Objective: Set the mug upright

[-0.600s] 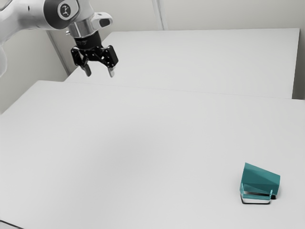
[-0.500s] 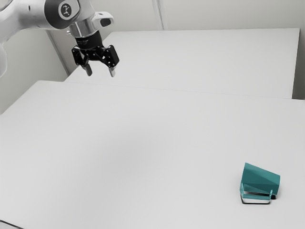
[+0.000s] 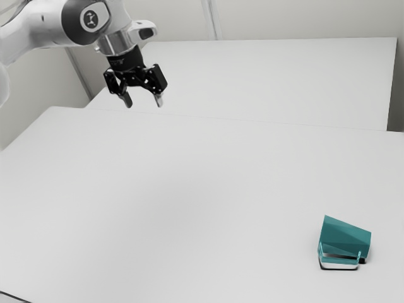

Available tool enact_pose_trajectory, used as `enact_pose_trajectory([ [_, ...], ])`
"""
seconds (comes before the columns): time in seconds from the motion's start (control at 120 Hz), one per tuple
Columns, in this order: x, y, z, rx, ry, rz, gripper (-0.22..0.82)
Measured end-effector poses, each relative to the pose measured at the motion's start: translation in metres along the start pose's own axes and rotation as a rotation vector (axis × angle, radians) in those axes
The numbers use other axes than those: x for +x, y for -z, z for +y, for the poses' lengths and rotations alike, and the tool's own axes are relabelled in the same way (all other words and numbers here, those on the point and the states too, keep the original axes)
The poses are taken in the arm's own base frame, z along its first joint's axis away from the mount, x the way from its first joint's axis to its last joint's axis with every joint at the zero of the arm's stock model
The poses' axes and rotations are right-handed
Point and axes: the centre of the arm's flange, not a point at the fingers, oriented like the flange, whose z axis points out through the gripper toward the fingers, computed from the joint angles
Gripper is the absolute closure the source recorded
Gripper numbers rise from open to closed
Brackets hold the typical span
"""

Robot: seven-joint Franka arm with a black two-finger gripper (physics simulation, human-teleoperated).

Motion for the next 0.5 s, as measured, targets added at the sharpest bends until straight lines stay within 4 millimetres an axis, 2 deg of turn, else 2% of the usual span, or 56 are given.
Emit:
enact_pose_trajectory([
  [0.175, -0.003, -0.054, 0.003, -0.211, 0.066, -0.072, 0.00],
  [0.342, -0.008, -0.104, 0.010, -0.350, 0.099, -0.061, 0.00],
  [0.5, -0.007, -0.144, 0.031, -0.445, 0.086, -0.002, 0.00],
])
